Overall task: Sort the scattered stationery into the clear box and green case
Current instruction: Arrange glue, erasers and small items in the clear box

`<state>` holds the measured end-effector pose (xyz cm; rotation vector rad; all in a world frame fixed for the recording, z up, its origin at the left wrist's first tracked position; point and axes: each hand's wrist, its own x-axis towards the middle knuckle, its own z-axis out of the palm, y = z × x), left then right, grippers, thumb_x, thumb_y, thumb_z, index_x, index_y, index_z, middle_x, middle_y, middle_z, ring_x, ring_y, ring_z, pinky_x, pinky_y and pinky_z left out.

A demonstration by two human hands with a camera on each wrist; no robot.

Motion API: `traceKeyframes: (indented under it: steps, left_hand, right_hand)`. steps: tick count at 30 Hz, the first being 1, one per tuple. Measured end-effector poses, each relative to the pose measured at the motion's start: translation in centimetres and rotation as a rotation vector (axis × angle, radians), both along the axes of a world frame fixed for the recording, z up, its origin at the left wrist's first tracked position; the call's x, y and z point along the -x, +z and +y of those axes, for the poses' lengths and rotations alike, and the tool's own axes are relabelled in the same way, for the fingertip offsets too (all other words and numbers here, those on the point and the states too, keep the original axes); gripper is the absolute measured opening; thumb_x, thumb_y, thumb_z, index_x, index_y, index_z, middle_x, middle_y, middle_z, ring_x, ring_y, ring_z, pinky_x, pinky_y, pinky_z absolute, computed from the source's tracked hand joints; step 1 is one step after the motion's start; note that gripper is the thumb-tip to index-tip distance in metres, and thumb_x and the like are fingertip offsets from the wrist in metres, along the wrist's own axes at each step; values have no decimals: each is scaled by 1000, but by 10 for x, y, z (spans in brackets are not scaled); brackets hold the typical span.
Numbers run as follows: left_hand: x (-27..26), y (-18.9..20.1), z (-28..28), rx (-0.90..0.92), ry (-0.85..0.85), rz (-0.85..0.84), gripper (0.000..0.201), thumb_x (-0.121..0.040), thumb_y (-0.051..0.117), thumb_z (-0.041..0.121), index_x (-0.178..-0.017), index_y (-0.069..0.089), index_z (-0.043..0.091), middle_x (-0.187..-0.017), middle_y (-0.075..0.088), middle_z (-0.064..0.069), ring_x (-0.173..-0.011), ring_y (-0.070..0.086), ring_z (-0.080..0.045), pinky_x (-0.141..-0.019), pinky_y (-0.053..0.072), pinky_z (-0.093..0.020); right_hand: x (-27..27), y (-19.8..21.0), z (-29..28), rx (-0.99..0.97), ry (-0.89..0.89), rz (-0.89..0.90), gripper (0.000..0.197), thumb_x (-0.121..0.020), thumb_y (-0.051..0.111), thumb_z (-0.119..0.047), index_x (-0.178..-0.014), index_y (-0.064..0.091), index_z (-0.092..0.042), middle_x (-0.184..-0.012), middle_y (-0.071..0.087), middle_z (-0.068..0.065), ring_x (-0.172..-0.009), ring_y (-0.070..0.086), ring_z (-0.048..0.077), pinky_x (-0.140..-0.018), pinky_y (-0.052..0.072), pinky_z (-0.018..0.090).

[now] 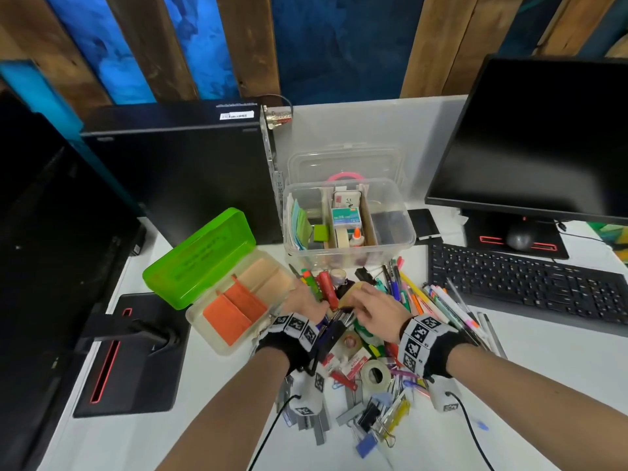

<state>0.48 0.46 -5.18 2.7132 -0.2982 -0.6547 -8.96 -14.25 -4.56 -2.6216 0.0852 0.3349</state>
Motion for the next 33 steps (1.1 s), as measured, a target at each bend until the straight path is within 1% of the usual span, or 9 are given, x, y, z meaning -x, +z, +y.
traceKeyframes:
  steps: [6,10,16,19,22,24,26,29,33]
  left_hand:
    - [-7,8,-4,-124,53,8,38,-93,57,25,-124,50,4,-125,58,-13,-117,56,-28,-92,46,-32]
    - [-10,4,12,21,77,34,31,-93,54,20,-115,58,-1,-118,61,-18,-110,58,-33,-88,45,-36]
    - [-18,2,30,338,268,177,13,-89,59,22,-89,65,10,-93,71,-13,-97,66,-29,-85,53,-33]
    - [-16,8,34,602,355,349,21,-94,57,12,-74,51,14,-72,63,-12,-67,65,-21,-63,57,-24]
    - [-7,14,32,703,292,454,8,-97,53,11,-91,53,5,-76,62,-12,-55,62,-9,-55,54,-15]
    - [-3,10,33,723,226,456,18,-98,51,13,-110,53,-1,-86,64,-16,-64,65,-12,-63,57,-21]
    - [2,6,35,600,85,320,27,-99,49,26,-105,60,2,-87,68,-12,-72,67,-19,-74,59,-34]
    - [14,1,36,102,-247,-66,47,-97,41,50,-83,58,9,-85,67,-13,-80,65,-28,-73,53,-38]
    - [40,-8,31,-180,-475,-126,45,-89,60,36,-119,45,6,-115,57,-13,-101,62,-33,-75,52,-39]
  right_hand:
    - [1,6,-1,-23,7,-49,18,-94,44,-17,-108,54,-23,-103,42,-10,-84,57,13,-74,50,29]
    - [-4,8,2,-7,-4,-59,12,-94,46,-17,-104,52,-22,-97,40,-8,-78,54,14,-71,48,29]
    - [-12,3,9,-31,-10,-3,24,-93,47,-16,-114,56,-21,-109,52,-1,-96,58,19,-84,47,33]
    - [-20,3,19,-204,-134,-9,29,-97,47,-27,-124,53,-19,-111,58,0,-101,57,17,-91,45,31]
    - [-34,5,34,-478,-305,62,41,-97,48,-33,-135,43,-17,-106,57,2,-92,58,16,-82,45,25]
    - [-41,6,42,-718,-426,120,35,-98,49,-23,-130,40,-13,-96,60,10,-65,65,16,-58,52,25]
    - [-44,7,42,-824,-498,131,29,-99,47,-11,-127,39,-10,-84,59,14,-43,61,10,-41,50,22]
    - [-41,0,28,-627,-470,96,30,-97,49,-11,-126,42,-9,-88,60,12,-39,58,7,-40,49,21]
    - [-30,-10,6,-382,-451,167,24,-97,48,-21,-119,44,-13,-89,60,15,-49,55,17,-40,44,23]
